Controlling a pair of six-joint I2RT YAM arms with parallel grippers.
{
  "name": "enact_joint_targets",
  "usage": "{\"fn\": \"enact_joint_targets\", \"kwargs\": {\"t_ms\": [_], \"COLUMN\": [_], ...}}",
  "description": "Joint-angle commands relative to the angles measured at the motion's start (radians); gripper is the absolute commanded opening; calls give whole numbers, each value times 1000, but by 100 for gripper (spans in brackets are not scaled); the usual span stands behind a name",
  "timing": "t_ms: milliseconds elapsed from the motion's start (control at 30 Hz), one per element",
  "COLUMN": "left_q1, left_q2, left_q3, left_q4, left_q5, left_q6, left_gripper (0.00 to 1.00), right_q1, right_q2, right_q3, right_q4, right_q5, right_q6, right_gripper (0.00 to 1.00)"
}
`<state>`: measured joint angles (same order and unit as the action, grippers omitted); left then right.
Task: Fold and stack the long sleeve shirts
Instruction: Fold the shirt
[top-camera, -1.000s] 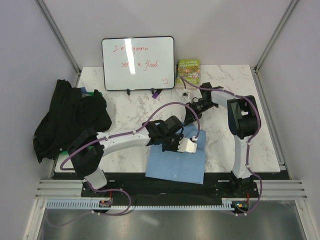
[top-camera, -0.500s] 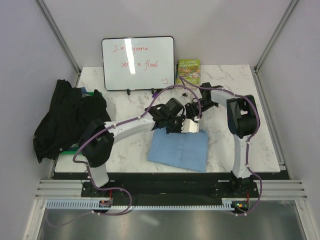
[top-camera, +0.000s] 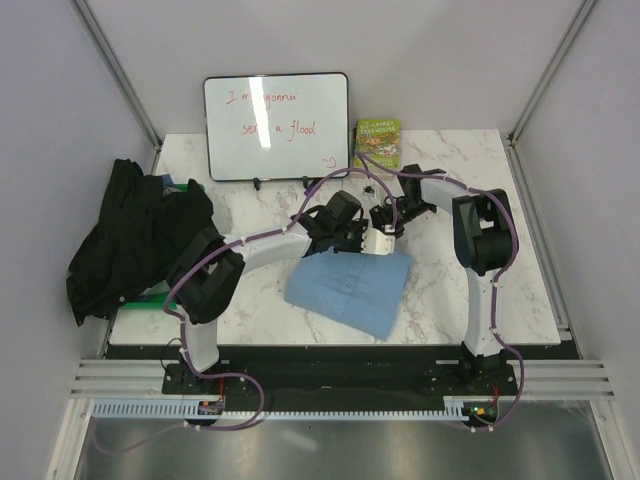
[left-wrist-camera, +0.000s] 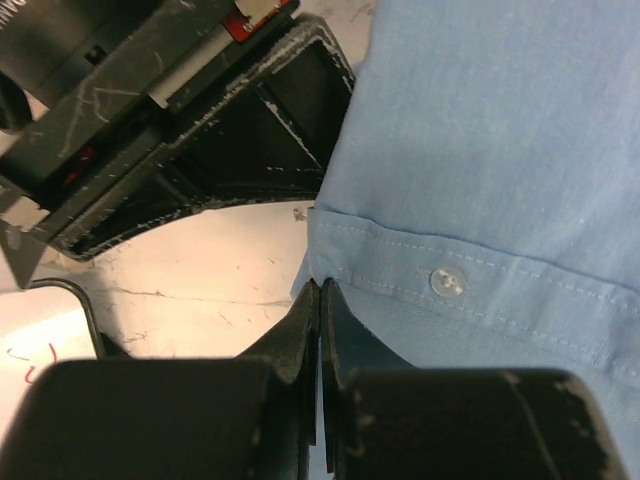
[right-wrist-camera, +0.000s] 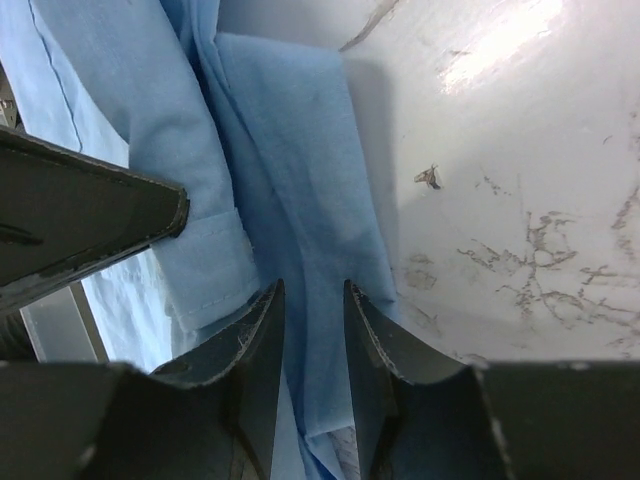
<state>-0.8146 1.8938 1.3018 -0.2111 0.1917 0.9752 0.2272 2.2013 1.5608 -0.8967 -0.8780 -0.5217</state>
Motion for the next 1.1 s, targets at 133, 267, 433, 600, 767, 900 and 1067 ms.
{"fn": "enact_joint_targets", "kwargs": {"t_ms": [133,267,433,600,767,900,1067], "left_q1": [5,0,11,57,182,296,383], "left_q2": [-35,-15,2,-64,-148,-191,-184], "left_q3": [-15,-12,10,95,172,122,47], "left_q4": [122,127,128,-38,-305,-375,-369], "left_q5": [37,17,-6,38,179,294,354], "left_q6": [60,63,10,-160,-469,-656,-841], "left_gripper": [2,2,27,54,60,61,62], "right_q1": [3,3,1,0,-2,-32,-103], "right_q2": [29,46,64,92,143,66,-76], "right_q3": [61,82,108,140,286,337,323], "right_q4": [-22,-18,5,51,59,59,70], "right_q5": [-21,-6,33,80,91,35,10], "right_q6": [-21,-9,14,54,80,107,166], "right_gripper": [38,38,37,37,37,49,68]}}
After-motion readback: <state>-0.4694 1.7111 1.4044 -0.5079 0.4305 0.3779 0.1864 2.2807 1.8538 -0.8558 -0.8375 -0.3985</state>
